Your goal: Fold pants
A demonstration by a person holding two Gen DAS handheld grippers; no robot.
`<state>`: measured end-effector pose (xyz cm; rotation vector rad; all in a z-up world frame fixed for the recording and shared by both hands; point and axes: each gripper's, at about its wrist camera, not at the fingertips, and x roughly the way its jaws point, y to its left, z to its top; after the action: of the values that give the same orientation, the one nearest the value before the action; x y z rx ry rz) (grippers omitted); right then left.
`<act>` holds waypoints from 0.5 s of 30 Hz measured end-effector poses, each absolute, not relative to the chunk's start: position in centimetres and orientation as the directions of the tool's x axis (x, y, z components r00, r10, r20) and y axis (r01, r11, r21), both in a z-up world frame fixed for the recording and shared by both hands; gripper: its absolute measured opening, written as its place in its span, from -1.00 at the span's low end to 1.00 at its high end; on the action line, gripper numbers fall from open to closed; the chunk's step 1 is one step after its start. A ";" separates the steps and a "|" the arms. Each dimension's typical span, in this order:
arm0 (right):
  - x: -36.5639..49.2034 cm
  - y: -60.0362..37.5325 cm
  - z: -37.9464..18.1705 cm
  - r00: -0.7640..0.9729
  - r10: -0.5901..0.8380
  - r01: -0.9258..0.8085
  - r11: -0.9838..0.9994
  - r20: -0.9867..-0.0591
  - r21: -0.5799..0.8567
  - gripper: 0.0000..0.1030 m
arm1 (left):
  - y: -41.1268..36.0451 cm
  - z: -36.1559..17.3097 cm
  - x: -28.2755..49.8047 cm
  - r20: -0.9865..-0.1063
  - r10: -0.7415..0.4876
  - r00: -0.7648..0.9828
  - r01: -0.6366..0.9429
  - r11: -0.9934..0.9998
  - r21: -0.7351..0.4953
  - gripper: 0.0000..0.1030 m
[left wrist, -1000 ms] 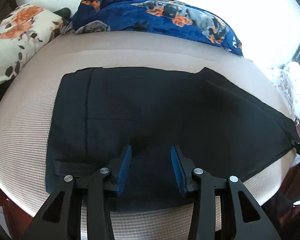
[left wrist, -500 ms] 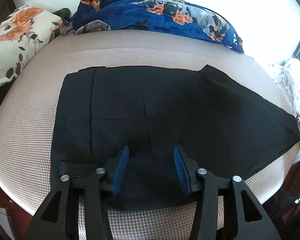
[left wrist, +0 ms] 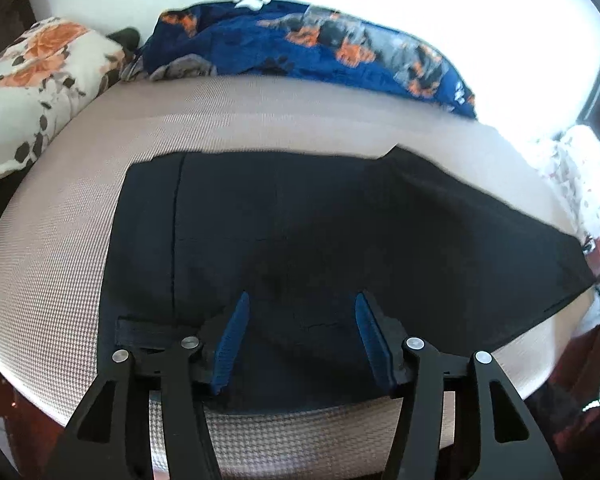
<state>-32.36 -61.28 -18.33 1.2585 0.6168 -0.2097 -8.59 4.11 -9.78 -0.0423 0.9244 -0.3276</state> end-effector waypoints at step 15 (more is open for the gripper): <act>-28.1 -56.5 -15.8 0.748 0.066 0.501 0.598 -0.661 0.626 -0.78 | -1.4 -9.2 -11.9 -0.737 -0.505 0.450 0.463 0.837 -0.291 0.10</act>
<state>-28.13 -56.52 -15.84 0.9100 0.7007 -0.2774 -11.90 -1.42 -9.23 -0.0501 0.9284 -0.5985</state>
